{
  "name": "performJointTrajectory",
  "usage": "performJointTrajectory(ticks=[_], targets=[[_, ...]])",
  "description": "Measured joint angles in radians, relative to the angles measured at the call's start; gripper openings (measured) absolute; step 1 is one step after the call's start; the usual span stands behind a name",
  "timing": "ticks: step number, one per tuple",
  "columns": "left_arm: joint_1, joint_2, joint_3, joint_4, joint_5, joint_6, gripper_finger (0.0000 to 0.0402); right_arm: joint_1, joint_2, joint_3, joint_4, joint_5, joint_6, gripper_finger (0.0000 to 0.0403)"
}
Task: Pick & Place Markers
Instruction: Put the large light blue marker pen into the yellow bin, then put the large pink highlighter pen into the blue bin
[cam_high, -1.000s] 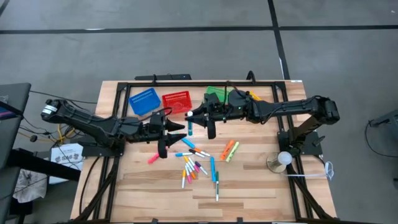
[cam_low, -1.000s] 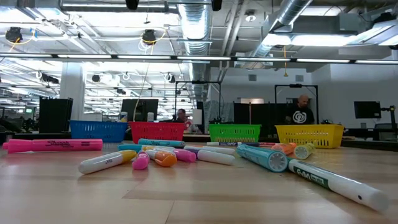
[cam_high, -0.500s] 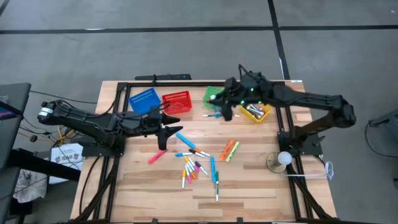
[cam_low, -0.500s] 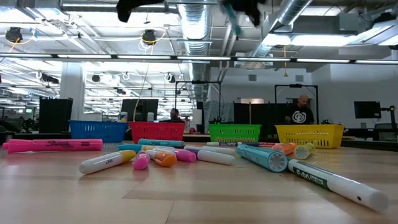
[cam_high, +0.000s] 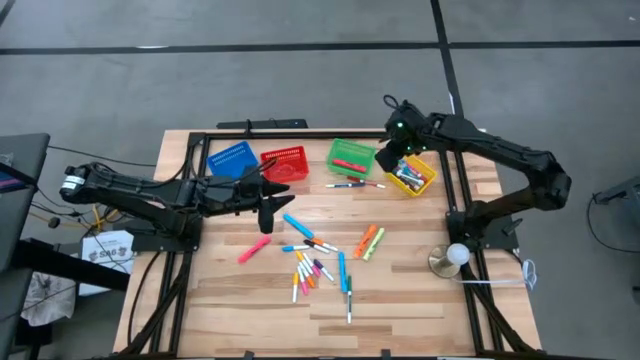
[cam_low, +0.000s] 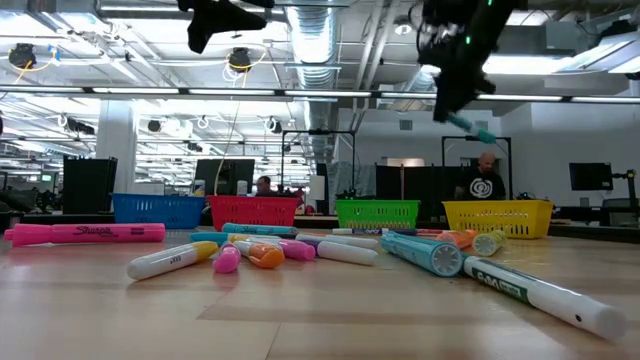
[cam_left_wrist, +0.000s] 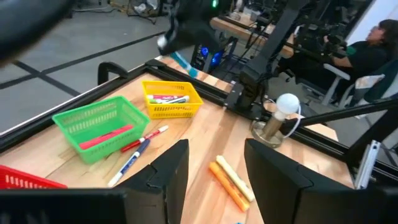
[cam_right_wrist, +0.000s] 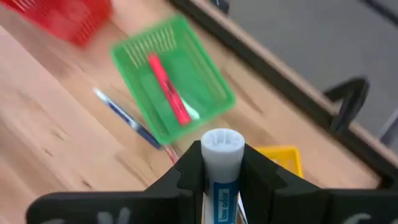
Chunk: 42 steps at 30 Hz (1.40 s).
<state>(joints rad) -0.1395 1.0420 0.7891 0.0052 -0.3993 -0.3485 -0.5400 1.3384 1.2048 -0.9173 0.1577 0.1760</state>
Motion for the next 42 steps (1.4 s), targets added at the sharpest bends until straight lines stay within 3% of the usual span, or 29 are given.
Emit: performJointTrajectory(ticks=[9,24,35,42], targets=[[0.007,0.0,0.0,-0.029,0.0,-0.007,0.0154,-0.046,0.124,-0.133,-0.003,0.088,0.0,0.0061],[0.007,0.0,0.0,-0.032,0.0,-0.026,0.0154,-0.058,0.221,-0.145,-0.007,0.162,0.013,0.0105],[0.007,0.001,0.0,-0.034,0.009,-0.027,0.0154,-0.05,0.215,-0.142,-0.048,0.186,0.096,0.0173],[0.0,0.001,0.0,-0.043,0.012,-0.031,0.0154,0.062,0.038,-0.141,0.045,0.193,0.19,0.0193]])
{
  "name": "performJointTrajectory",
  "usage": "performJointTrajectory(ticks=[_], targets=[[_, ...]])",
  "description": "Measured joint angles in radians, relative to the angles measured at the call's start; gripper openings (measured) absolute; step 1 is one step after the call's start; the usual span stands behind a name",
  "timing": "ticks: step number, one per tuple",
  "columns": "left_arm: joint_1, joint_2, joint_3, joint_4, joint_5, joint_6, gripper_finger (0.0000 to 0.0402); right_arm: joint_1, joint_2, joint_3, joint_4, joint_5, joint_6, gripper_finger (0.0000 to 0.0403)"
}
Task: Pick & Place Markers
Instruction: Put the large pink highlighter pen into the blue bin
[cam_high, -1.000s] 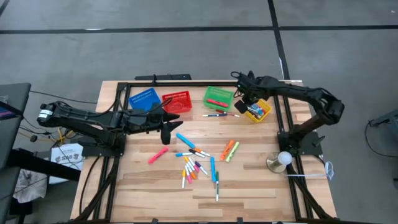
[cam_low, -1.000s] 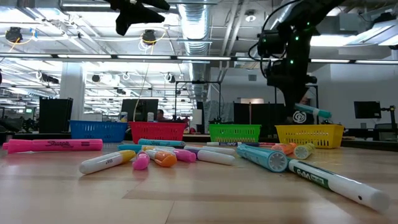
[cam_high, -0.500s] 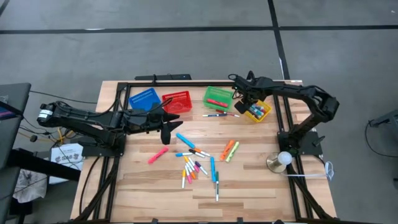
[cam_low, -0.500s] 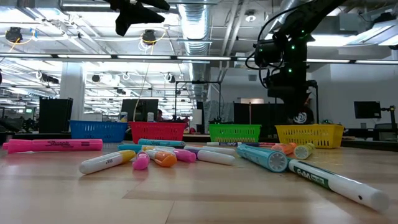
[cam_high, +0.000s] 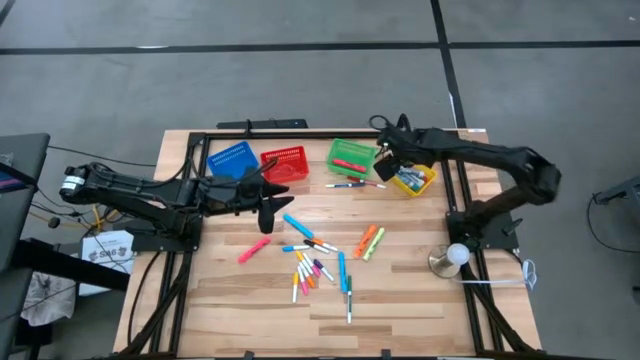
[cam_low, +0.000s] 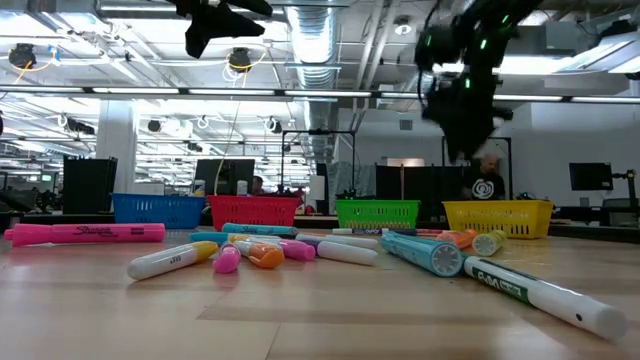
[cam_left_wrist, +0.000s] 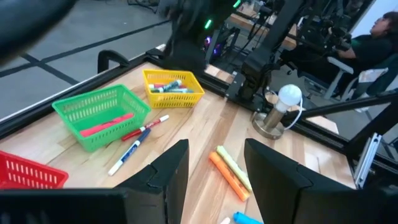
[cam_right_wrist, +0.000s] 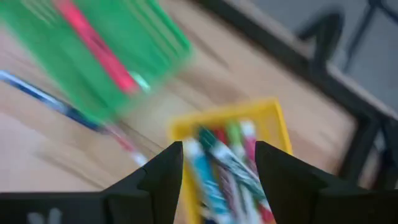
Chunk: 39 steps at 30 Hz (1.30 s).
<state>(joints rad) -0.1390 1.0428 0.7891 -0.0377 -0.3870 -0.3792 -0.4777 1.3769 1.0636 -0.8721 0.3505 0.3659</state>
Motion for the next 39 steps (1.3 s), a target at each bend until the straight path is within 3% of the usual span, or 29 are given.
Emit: performJointTrajectory(ticks=[7,13,20,27,34,39], targets=[[-0.012,0.0,0.0,-0.077,0.006,-0.047,0.0154,0.184,-0.226,0.001,0.18,0.039,0.027,0.0194],[-0.042,0.0,0.0,-0.208,0.055,-0.132,0.0154,0.352,-0.3,0.001,0.232,0.05,-0.033,0.0192],[-0.121,0.0,0.0,-0.482,0.069,-0.33,0.0154,0.503,-0.261,0.001,0.232,0.049,-0.033,0.0193],[-0.204,0.0,0.0,-0.722,0.137,-0.553,0.0154,0.58,-0.15,0.001,0.278,0.049,-0.026,0.0185],[-0.267,0.002,-0.049,-0.755,0.146,-0.708,0.0154,0.615,-0.044,0.001,0.332,0.048,-0.026,0.0176],[-0.284,0.026,-0.143,-0.735,0.214,-0.798,0.0154,0.629,-0.029,0.001,0.368,0.048,-0.035,0.0168]])
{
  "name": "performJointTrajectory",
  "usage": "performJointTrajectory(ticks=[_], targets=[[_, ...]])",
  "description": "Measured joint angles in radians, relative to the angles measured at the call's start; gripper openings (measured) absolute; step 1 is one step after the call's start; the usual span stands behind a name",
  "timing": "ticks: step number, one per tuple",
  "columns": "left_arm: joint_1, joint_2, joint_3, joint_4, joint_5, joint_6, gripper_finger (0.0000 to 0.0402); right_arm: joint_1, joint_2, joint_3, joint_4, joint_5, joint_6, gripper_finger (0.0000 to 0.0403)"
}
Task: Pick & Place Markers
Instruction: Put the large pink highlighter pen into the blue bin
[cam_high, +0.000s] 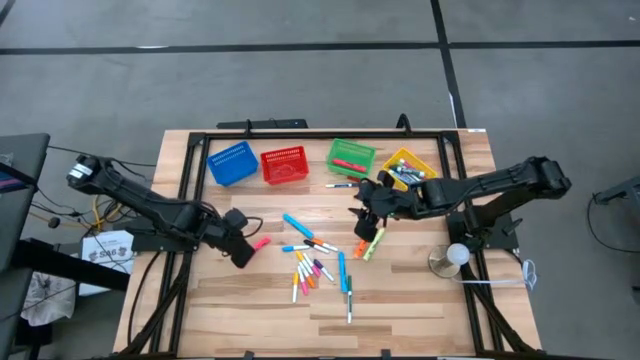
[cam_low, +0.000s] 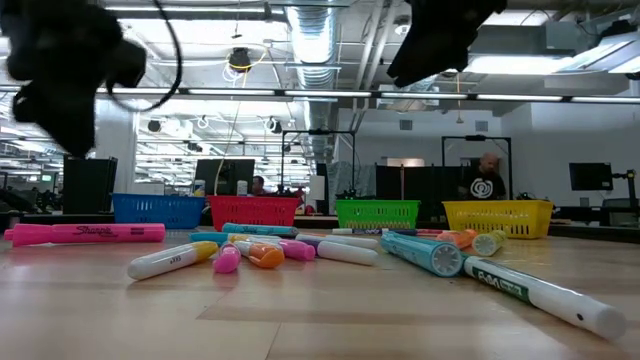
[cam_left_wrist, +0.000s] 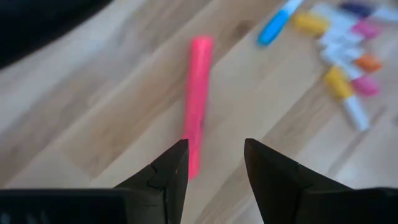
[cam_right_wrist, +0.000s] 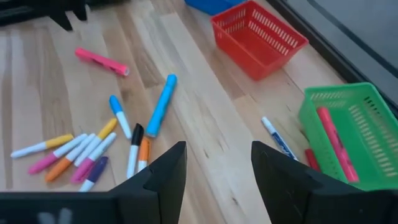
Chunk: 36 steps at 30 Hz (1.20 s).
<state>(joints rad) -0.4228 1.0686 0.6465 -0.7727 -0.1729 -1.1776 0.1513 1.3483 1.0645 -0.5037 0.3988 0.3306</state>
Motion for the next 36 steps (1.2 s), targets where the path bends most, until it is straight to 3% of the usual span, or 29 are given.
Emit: performJointTrajectory(ticks=[9,24,31,36], targets=[[-0.015,0.075,-0.105,0.195,0.015,-0.017,0.0154,-0.013,-0.057,0.0,0.041,0.0,-0.026,0.0158],[-0.015,0.342,-0.098,0.231,-0.025,0.022,0.0154,-0.05,-0.085,0.0,0.078,-0.003,-0.046,0.0155],[-0.015,0.325,-0.104,0.247,-0.057,0.021,0.0153,-0.05,-0.085,0.0,0.079,-0.004,-0.051,0.0148],[-0.013,0.296,-0.108,0.251,-0.066,0.018,0.0124,-0.05,-0.085,0.0,0.079,-0.004,-0.051,0.0144]])
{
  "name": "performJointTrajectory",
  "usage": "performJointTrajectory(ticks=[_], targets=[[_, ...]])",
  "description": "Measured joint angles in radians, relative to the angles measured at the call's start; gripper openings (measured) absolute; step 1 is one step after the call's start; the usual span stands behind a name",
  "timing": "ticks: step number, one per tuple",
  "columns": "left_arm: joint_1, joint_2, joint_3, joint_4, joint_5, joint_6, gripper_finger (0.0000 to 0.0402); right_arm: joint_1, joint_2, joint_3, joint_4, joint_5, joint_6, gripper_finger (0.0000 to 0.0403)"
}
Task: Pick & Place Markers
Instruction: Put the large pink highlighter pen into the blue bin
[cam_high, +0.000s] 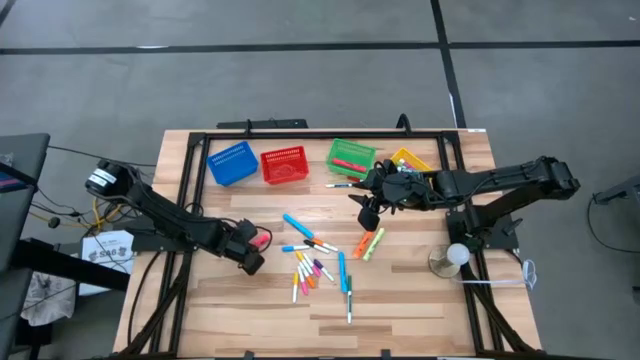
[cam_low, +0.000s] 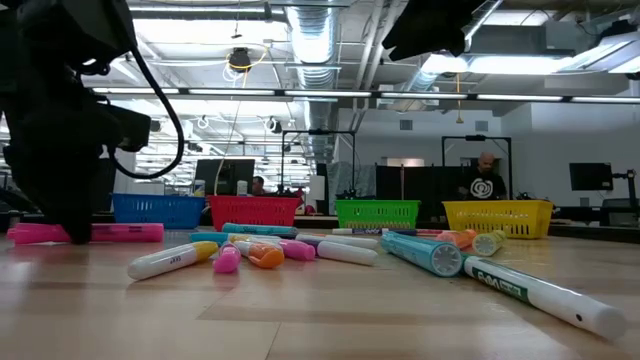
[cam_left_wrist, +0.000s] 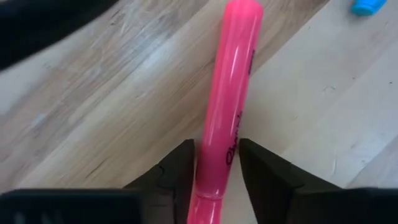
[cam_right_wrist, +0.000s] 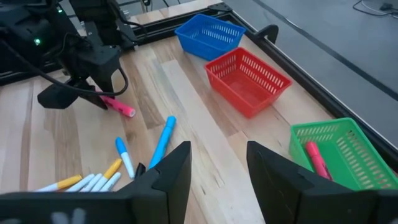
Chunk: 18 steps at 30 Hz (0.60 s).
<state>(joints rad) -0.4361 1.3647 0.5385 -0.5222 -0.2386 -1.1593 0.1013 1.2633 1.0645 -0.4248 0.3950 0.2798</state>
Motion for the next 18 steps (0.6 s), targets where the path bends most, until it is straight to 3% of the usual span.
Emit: performJointTrajectory(ticks=[7,18], targets=[[-0.001,-0.001,0.0,0.014,0.003,-0.001,0.0071,0.001,0.0,0.0,0.0,-0.001,0.0,0.0141],[-0.001,-0.001,0.015,0.055,0.008,-0.001,0.008,0.001,0.0,0.0,0.0,-0.002,0.0,0.0137]])
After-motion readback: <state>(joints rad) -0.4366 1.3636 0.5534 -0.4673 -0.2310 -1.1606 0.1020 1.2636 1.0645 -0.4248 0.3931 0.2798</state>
